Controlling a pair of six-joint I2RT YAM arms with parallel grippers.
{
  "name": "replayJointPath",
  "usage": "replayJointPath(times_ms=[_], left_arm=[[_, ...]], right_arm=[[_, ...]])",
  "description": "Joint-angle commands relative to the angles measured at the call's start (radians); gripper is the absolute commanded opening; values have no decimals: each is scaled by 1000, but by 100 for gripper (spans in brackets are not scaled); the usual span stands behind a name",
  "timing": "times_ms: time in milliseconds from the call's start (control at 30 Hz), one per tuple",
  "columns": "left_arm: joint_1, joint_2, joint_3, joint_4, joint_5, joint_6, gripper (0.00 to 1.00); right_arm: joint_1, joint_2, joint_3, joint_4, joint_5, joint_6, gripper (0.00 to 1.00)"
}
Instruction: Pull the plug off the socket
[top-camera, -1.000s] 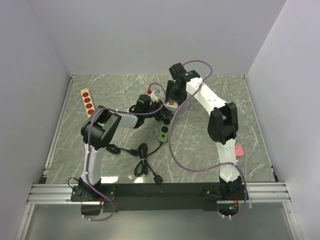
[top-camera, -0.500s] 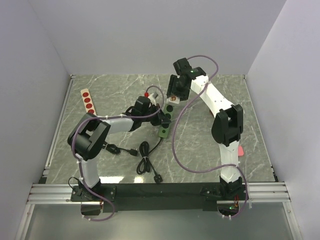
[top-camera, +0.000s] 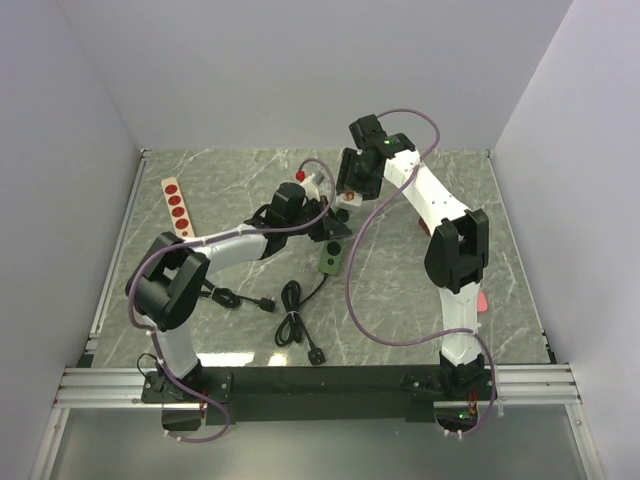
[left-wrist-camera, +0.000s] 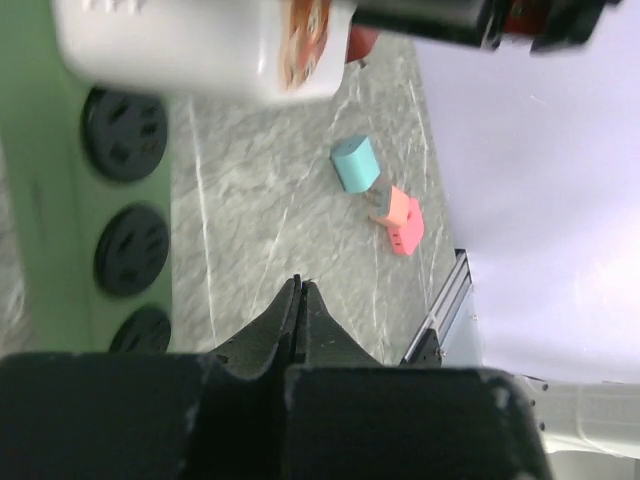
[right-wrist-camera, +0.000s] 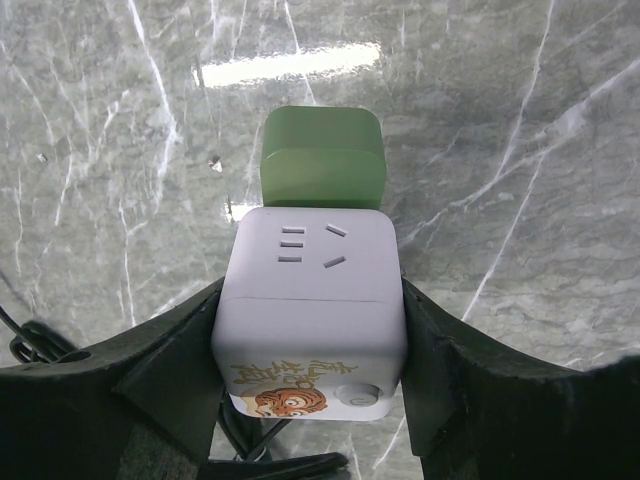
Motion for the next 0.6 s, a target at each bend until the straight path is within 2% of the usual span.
replayJointPath(times_ms=[0, 200, 567], left_arm=[[3, 81, 50, 27, 4, 35, 1], [93, 323, 63, 51, 22, 20, 1], [121, 360, -6, 114, 37, 29, 1]], right_arm=[[-1, -84, 21, 30, -6, -15, 0], [14, -92, 18, 33, -11, -11, 0], [33, -101, -13, 46, -12, -11, 0]])
